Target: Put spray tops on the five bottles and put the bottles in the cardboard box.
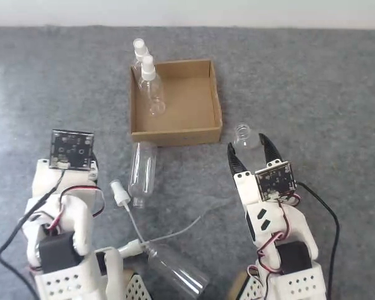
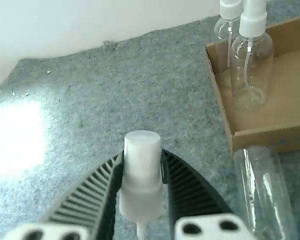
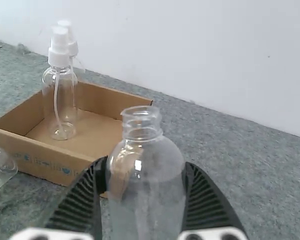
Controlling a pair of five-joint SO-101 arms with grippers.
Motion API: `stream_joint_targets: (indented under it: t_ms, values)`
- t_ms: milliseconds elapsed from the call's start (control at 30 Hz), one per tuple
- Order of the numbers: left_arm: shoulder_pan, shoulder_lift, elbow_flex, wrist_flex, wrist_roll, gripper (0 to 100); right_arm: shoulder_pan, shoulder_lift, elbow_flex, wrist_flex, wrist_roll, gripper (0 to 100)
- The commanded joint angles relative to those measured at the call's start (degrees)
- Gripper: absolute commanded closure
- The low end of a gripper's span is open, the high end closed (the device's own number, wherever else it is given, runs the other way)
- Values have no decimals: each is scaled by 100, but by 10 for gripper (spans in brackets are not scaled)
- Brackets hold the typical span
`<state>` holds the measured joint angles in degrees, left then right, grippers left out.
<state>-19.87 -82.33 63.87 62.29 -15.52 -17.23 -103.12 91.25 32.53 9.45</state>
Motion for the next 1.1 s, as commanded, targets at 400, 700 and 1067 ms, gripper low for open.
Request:
stream_joint_targets:
  t_ms: [400,700,1067]
  values:
    - [220,-123,-66,-202,1758,961,-268,-84,-35,-136,79,992]
    - [396,-123,-374,-686,2646,990,-286,-84,-35,-136,79,992]
    - [1073,-123,-1165,-703,3754,990,-848,-75,70,-145,88,992]
